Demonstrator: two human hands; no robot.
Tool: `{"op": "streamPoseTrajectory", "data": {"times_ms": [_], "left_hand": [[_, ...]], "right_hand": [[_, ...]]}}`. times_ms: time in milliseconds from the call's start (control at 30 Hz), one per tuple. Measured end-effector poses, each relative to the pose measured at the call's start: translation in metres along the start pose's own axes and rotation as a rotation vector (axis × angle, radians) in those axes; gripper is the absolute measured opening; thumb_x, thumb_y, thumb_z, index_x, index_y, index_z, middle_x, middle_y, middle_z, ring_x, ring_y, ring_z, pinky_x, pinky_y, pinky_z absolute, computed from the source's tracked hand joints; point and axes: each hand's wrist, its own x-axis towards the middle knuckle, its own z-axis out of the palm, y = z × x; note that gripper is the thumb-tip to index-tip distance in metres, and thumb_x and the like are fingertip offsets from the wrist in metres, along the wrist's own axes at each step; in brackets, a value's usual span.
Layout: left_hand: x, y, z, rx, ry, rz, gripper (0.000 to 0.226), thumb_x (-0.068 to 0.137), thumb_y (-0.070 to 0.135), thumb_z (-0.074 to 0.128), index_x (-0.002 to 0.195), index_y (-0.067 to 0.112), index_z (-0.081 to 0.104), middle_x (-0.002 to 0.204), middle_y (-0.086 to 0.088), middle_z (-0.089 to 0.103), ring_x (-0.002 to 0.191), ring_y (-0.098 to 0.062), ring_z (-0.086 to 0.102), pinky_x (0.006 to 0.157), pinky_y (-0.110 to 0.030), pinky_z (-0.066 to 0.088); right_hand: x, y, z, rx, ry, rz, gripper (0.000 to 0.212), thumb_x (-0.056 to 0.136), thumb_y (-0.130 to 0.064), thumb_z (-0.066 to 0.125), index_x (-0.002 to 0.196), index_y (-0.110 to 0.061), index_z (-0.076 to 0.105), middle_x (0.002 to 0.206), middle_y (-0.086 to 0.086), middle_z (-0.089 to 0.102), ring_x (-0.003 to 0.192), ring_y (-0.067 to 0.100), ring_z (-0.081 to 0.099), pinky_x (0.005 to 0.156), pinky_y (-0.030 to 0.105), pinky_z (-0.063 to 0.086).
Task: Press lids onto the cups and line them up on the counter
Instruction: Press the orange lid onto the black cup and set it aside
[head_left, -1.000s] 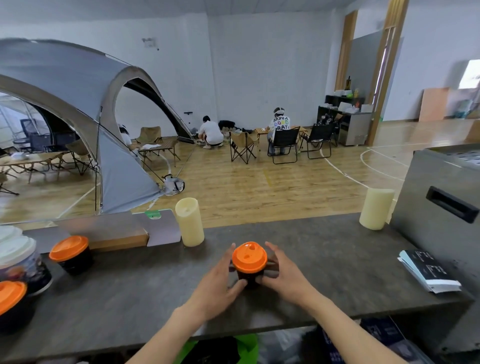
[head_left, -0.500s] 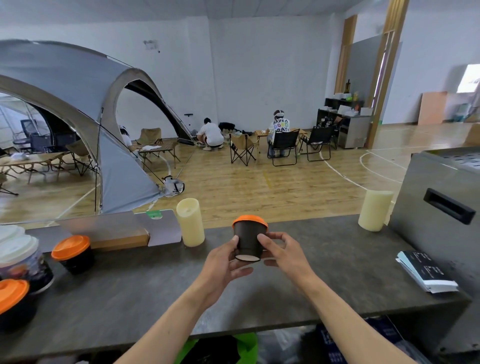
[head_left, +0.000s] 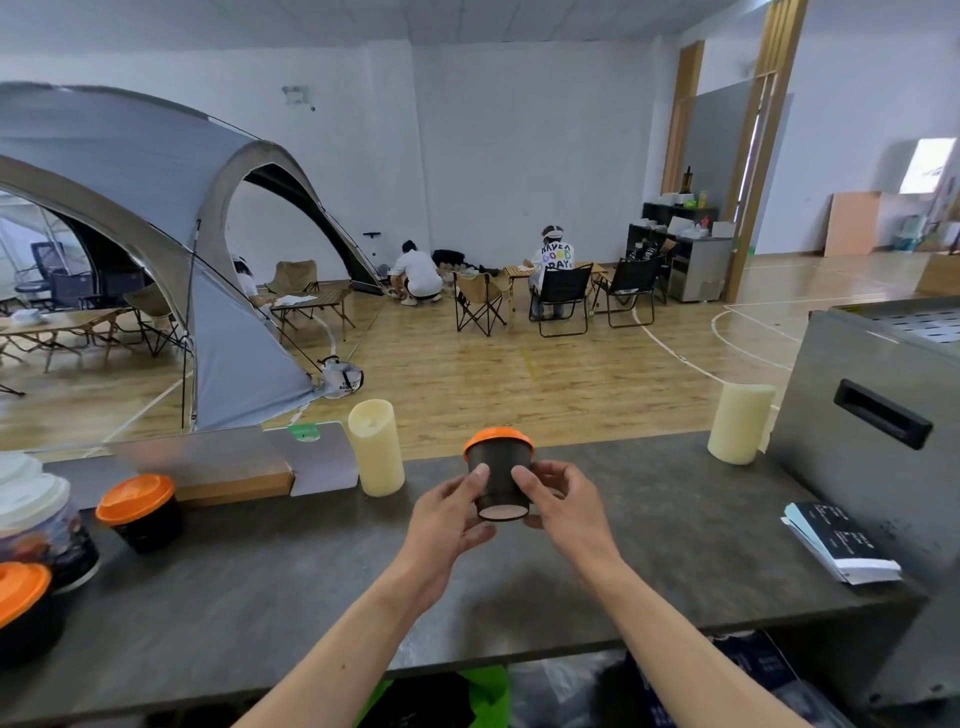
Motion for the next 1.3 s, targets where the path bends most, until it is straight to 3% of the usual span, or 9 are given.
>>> {"op": "streamPoseTrajectory", "data": {"times_ms": [133,267,467,567,667,833,1000,1133,1300], "left_hand": [[0.001,0.0,-0.001,-0.024,0.089,0.001,0.028,0.104,0.026,0.057,0.127,0.01,0.061,0.112,-0.013,0.075,0.103,-0.024,0.073,0.094,-0.047,0.058],[-0.001,0.0,-0.001,0.03,0.118,0.043,0.027,0.101,0.031,0.062,0.121,0.014,0.069,0.11,-0.006,0.077,0.109,-0.018,0.071,0.093,-0.041,0.055],[-0.004,0.002,-0.001,0.017,0.129,0.066,0.032,0.094,0.038,0.07,0.119,0.017,0.069,0.107,-0.004,0.078,0.105,-0.022,0.072,0.097,-0.045,0.056],[-0.005,0.004,0.002,-0.042,0.145,0.054,0.024,0.101,0.03,0.061,0.121,0.017,0.065,0.111,-0.004,0.077,0.102,-0.025,0.074,0.095,-0.045,0.058],[-0.005,0.004,0.001,-0.033,0.162,0.08,0.023,0.104,0.022,0.057,0.125,0.014,0.063,0.113,-0.006,0.076,0.106,-0.022,0.073,0.096,-0.044,0.057],[-0.008,0.002,-0.003,-0.049,0.15,0.112,0.03,0.094,0.024,0.072,0.12,0.01,0.068,0.113,-0.01,0.076,0.107,-0.021,0.072,0.095,-0.039,0.058],[-0.012,0.004,-0.003,0.033,0.155,0.101,0.047,0.08,0.034,0.085,0.119,0.017,0.065,0.109,-0.001,0.078,0.102,-0.015,0.074,0.093,-0.046,0.059],[-0.015,0.004,0.0,0.016,0.146,0.104,0.054,0.077,0.033,0.087,0.118,0.012,0.06,0.108,-0.006,0.077,0.098,-0.02,0.076,0.09,-0.047,0.06],[-0.013,0.002,0.0,-0.027,0.164,0.122,0.026,0.098,0.028,0.067,0.114,0.008,0.064,0.108,-0.01,0.077,0.1,-0.022,0.075,0.084,-0.04,0.06]], "right_hand": [[-0.003,0.0,-0.002,-0.005,-0.023,-0.039,0.038,0.093,-0.037,0.071,0.123,-0.016,0.06,0.117,-0.002,0.068,0.098,0.01,0.071,0.074,0.026,0.06],[-0.003,-0.002,-0.002,0.007,-0.041,-0.035,0.023,0.097,-0.035,0.064,0.115,-0.021,0.062,0.112,0.0,0.072,0.099,0.008,0.07,0.08,0.031,0.061],[-0.007,-0.005,-0.001,-0.045,-0.013,-0.049,0.048,0.085,-0.058,0.07,0.116,-0.023,0.064,0.11,-0.009,0.07,0.101,0.007,0.068,0.081,0.034,0.061],[-0.008,-0.005,-0.001,-0.001,0.003,-0.059,0.042,0.089,-0.049,0.071,0.118,-0.02,0.063,0.111,-0.005,0.069,0.1,0.009,0.069,0.074,0.028,0.061],[-0.006,-0.005,-0.001,0.011,-0.002,-0.066,0.022,0.095,-0.038,0.067,0.111,-0.022,0.065,0.11,0.0,0.072,0.097,0.011,0.07,0.072,0.026,0.059],[-0.004,-0.005,0.002,0.047,0.022,-0.065,0.01,0.1,-0.027,0.06,0.106,-0.023,0.068,0.106,0.0,0.074,0.099,0.015,0.071,0.071,0.028,0.059],[-0.01,-0.008,0.001,0.049,0.004,-0.049,0.022,0.099,-0.042,0.058,0.111,-0.023,0.064,0.103,-0.003,0.074,0.093,0.009,0.071,0.078,0.033,0.06],[-0.015,-0.008,0.0,-0.007,-0.015,-0.063,0.038,0.089,-0.052,0.069,0.114,-0.024,0.064,0.102,-0.005,0.074,0.092,0.004,0.071,0.078,0.031,0.061],[-0.012,-0.008,-0.002,-0.035,0.024,-0.08,0.023,0.096,-0.042,0.064,0.113,-0.026,0.068,0.103,-0.007,0.073,0.094,0.007,0.069,0.076,0.033,0.061]]}}
